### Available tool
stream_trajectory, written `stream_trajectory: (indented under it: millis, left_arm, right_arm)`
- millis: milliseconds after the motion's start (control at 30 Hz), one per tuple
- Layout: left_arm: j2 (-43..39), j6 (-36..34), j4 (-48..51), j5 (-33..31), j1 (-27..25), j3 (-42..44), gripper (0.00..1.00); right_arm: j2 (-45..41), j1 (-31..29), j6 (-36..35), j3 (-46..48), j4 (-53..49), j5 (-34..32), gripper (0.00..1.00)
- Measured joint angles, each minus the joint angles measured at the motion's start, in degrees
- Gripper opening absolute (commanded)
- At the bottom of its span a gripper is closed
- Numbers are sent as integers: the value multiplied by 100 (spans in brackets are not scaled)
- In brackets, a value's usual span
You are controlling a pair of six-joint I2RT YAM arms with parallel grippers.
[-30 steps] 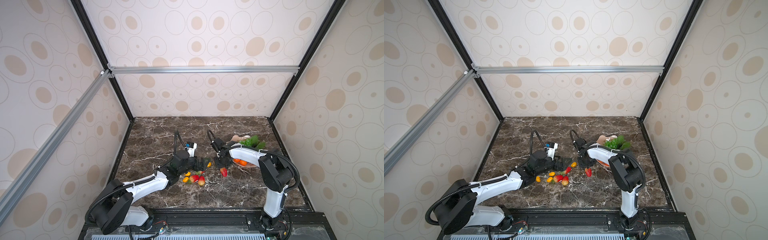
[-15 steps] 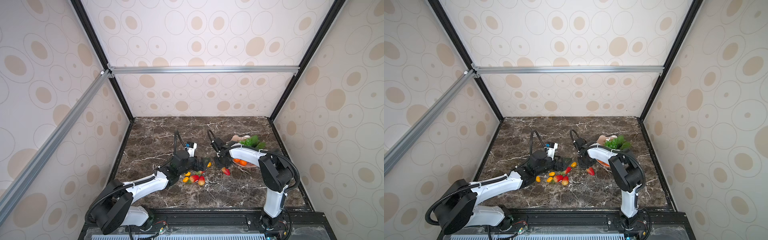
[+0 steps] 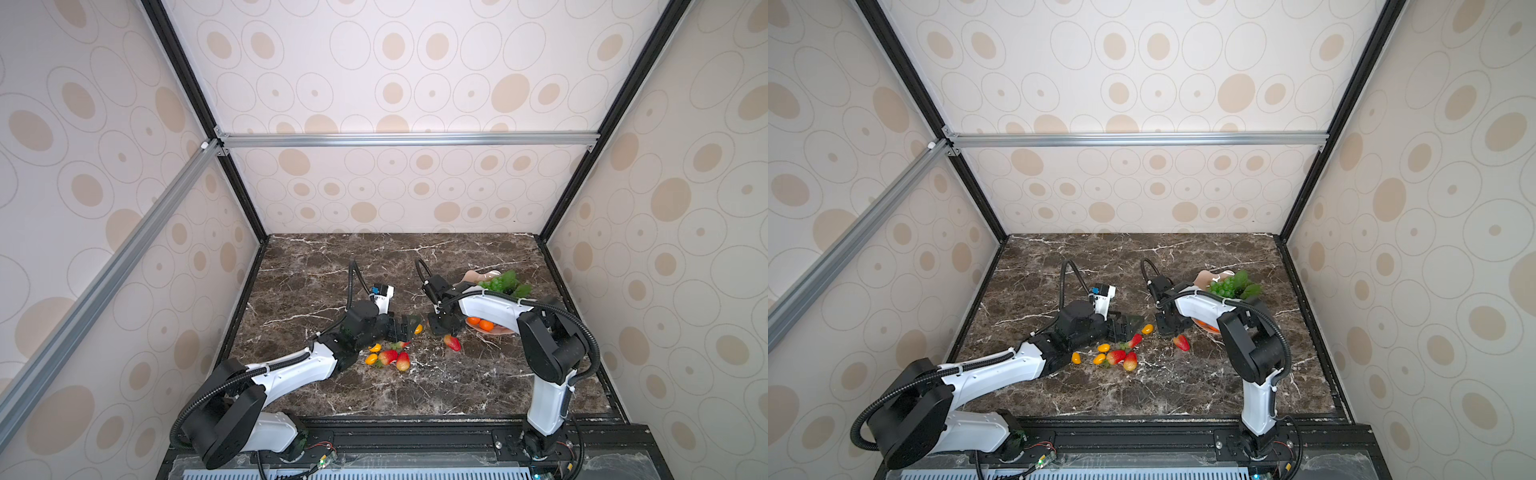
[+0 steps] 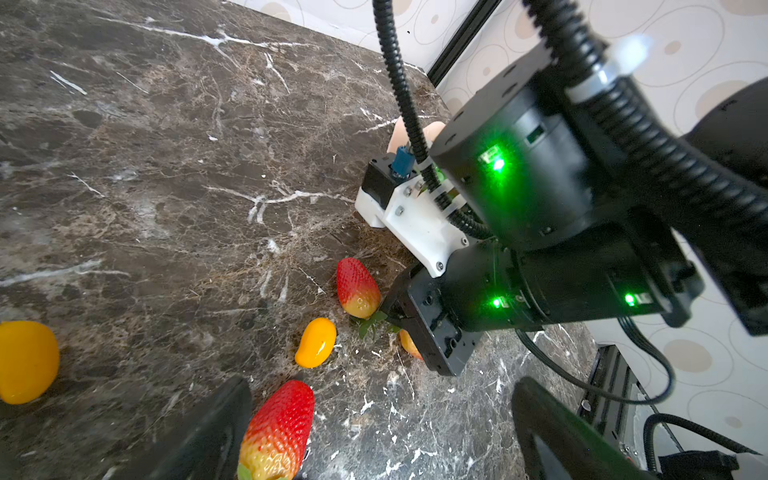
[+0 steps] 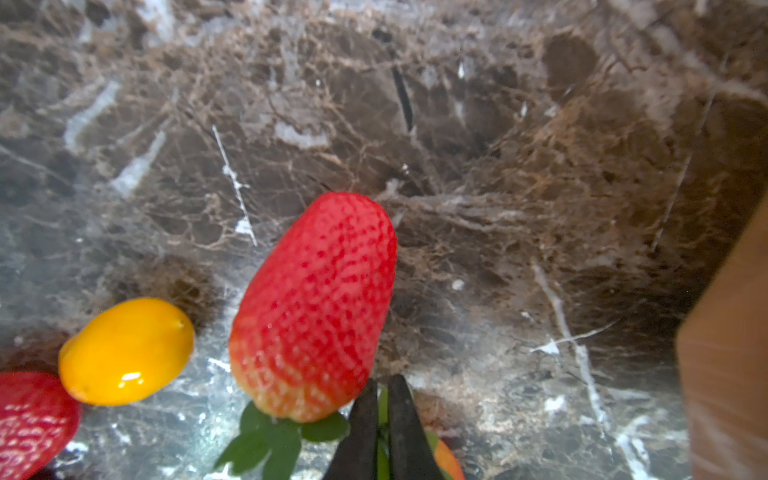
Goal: Place and organize the fake fruits in the fruit bowl
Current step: 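Lower the right gripper onto the strawberry and close on it, then lift the strawberry and carry it over the pink bowl with the right gripper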
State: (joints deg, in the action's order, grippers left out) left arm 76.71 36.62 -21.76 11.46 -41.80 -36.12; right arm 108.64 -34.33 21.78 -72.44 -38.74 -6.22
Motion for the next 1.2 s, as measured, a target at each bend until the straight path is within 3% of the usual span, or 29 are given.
stream_trajectory:
  millis: [433, 867, 1200]
  left_arm:
    - [0, 2, -4, 33, 0, 0, 99]
    - [391, -31, -48, 160, -157, -284, 99]
    - [828, -50, -146, 149, -264, -748, 99]
  right_arm:
    - [-208, 28, 4, 17, -13, -7, 3]
    - [-1222, 72, 4, 166, -243, -212, 2]
    - [-1860, 470, -11, 173, -330, -437, 1]
